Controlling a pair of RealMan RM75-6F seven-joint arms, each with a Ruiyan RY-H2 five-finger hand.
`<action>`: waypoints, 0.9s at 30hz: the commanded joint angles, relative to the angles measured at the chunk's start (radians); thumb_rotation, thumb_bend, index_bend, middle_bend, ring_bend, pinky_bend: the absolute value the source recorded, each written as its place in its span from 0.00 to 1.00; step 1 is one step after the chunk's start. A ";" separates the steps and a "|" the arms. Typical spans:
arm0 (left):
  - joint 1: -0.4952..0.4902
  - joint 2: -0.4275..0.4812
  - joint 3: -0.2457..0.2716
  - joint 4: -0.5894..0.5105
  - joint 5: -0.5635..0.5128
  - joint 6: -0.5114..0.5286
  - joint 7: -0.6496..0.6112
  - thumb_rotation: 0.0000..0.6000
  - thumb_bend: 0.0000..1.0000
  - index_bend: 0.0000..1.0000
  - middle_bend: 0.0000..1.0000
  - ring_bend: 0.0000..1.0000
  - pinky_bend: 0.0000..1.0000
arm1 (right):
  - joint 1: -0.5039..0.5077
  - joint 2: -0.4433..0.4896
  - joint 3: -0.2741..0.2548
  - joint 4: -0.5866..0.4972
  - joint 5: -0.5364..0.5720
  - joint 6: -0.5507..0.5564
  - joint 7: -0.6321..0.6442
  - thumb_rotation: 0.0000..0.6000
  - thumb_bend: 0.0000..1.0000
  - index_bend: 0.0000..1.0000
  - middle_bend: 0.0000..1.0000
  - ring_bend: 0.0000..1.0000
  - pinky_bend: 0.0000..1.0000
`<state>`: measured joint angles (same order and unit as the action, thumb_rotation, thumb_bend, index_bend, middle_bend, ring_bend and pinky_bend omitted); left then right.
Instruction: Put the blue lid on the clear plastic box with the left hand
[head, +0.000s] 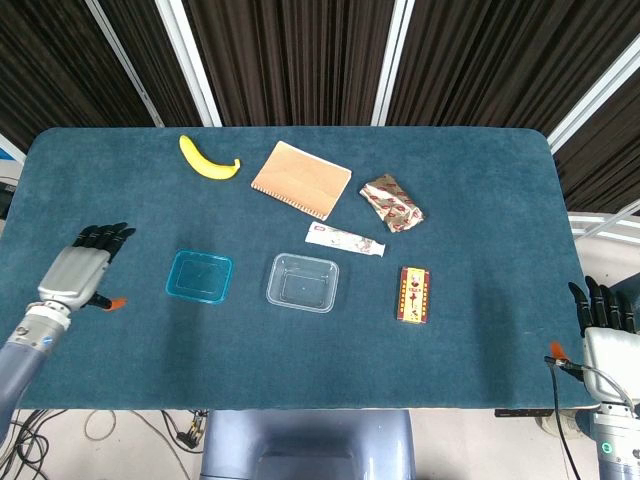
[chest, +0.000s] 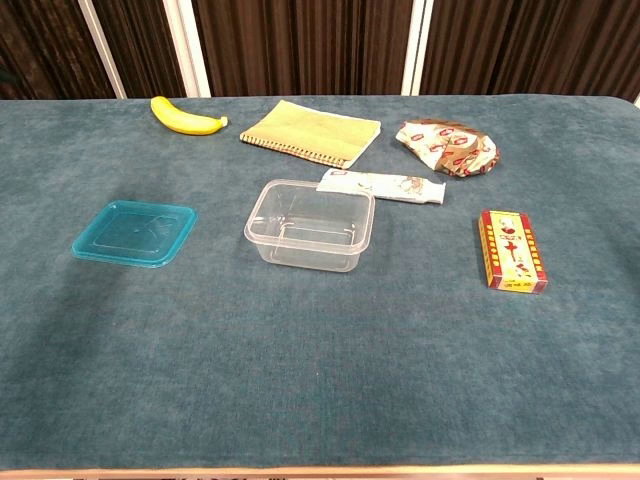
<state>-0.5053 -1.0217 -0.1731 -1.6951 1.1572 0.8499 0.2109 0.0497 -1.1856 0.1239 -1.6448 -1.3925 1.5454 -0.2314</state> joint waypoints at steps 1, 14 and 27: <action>-0.047 -0.058 0.006 0.031 -0.058 -0.038 0.038 1.00 0.05 0.01 0.01 0.00 0.00 | 0.000 -0.001 0.000 0.000 -0.001 -0.001 -0.003 1.00 0.30 0.09 0.03 0.00 0.00; -0.176 -0.257 0.038 0.234 -0.144 -0.102 0.146 1.00 0.05 0.02 0.02 0.00 0.00 | -0.003 -0.005 0.008 -0.001 0.017 0.002 -0.012 1.00 0.30 0.09 0.03 0.00 0.00; -0.248 -0.321 0.073 0.292 -0.201 -0.181 0.152 1.00 0.05 0.02 0.04 0.00 0.00 | -0.004 -0.008 0.014 -0.005 0.032 0.003 -0.024 1.00 0.30 0.09 0.03 0.00 0.00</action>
<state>-0.7507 -1.3403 -0.1020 -1.4058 0.9581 0.6706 0.3601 0.0453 -1.1937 0.1381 -1.6497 -1.3608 1.5480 -0.2556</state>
